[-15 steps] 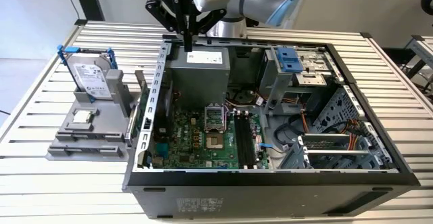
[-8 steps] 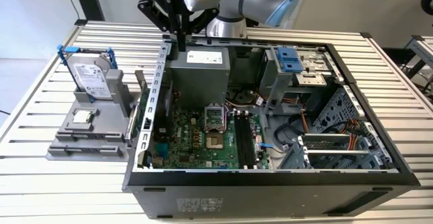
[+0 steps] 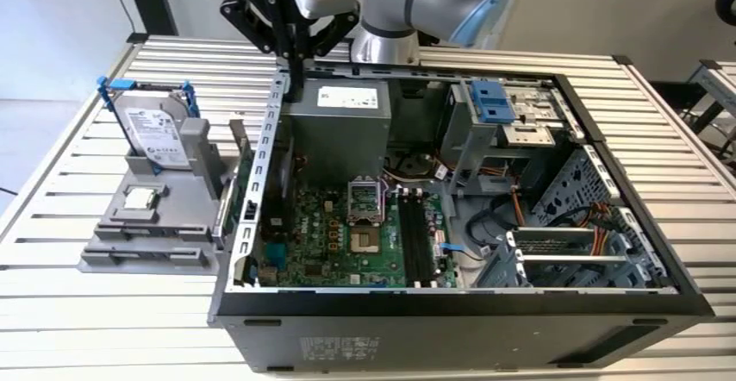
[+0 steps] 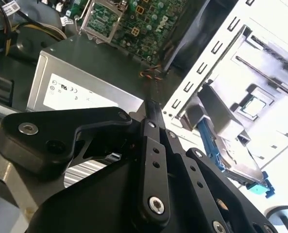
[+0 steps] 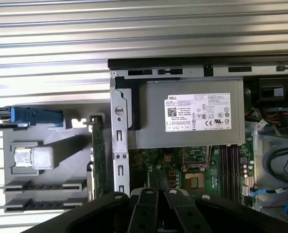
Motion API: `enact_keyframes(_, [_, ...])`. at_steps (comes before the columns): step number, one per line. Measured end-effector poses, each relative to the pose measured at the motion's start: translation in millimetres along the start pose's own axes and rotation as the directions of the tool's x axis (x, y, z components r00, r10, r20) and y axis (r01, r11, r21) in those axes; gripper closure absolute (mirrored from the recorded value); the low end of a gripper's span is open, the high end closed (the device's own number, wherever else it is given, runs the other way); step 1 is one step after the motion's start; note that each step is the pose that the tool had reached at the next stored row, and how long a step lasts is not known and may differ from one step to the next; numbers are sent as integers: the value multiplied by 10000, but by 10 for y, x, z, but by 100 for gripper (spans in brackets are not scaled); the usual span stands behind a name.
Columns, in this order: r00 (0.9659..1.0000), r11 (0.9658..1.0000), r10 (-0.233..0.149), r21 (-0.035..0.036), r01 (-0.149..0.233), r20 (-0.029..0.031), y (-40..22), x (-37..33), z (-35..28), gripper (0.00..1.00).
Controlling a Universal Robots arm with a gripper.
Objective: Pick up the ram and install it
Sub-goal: 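Reach for the ram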
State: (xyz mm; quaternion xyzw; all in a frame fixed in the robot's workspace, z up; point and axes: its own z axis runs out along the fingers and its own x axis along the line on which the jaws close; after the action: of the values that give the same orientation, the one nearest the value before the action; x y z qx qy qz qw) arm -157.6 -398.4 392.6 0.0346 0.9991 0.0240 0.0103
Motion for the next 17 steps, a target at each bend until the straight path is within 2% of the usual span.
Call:
enact_keyframes(7, [10000, 10000, -4, 0, 4, -1, -7, 123, -3, 100])
enact_keyframes(17, [10000, 10000, -13, 0, 13, -1, -18, 338, -7, 100])
